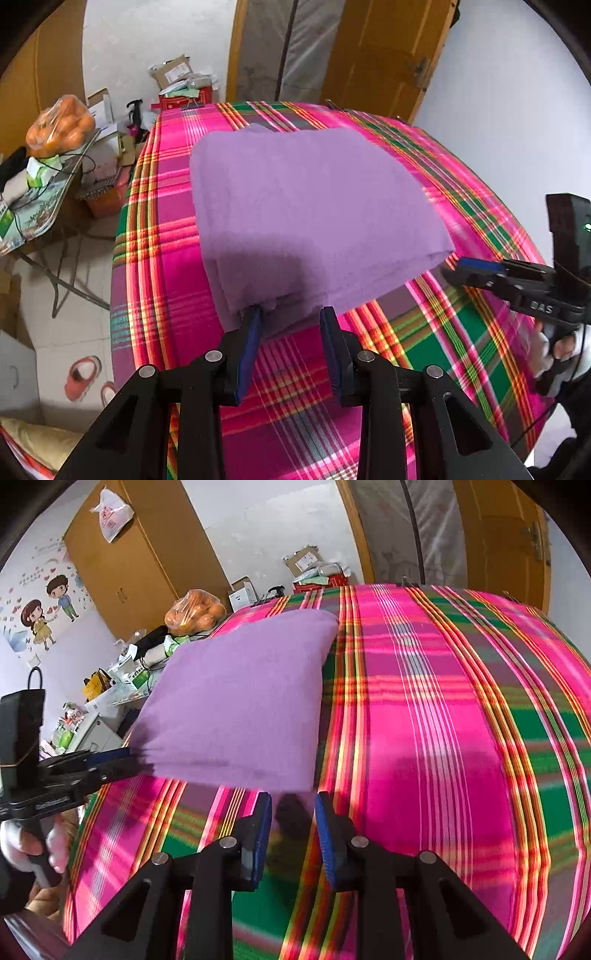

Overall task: Fold clothes
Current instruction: 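Open both grippers and pull them back from the sweatshirt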

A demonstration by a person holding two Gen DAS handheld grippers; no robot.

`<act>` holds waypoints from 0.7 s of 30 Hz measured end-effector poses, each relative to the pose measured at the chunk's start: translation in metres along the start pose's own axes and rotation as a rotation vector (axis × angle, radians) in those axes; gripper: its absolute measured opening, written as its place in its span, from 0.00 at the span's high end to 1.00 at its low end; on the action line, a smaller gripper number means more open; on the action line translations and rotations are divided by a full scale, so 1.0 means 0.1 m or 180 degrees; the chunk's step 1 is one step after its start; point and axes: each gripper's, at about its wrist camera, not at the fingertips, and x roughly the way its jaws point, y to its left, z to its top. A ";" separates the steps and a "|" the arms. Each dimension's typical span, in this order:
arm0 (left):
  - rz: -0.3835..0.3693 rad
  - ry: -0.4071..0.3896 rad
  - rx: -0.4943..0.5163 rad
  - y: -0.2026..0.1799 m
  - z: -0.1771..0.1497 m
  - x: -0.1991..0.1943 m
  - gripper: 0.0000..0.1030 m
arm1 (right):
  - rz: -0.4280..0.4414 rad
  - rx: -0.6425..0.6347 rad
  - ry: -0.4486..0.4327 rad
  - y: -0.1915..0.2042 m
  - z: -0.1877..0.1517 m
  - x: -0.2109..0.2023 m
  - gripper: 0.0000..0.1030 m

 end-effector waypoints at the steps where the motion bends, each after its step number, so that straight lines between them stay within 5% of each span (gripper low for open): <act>1: -0.0004 0.0012 -0.0006 0.00 -0.02 0.00 0.68 | -0.0017 -0.0004 0.0009 0.02 -0.04 -0.04 0.75; 16: 0.0529 0.0116 0.0060 -0.36 -0.41 -0.09 0.66 | -0.0377 -0.0252 -0.0042 0.28 -0.60 -0.38 0.75; 21: 0.0649 0.0075 0.0073 -0.45 -0.43 -0.04 0.55 | -0.0438 -0.0320 -0.0072 0.35 -0.63 -0.37 0.71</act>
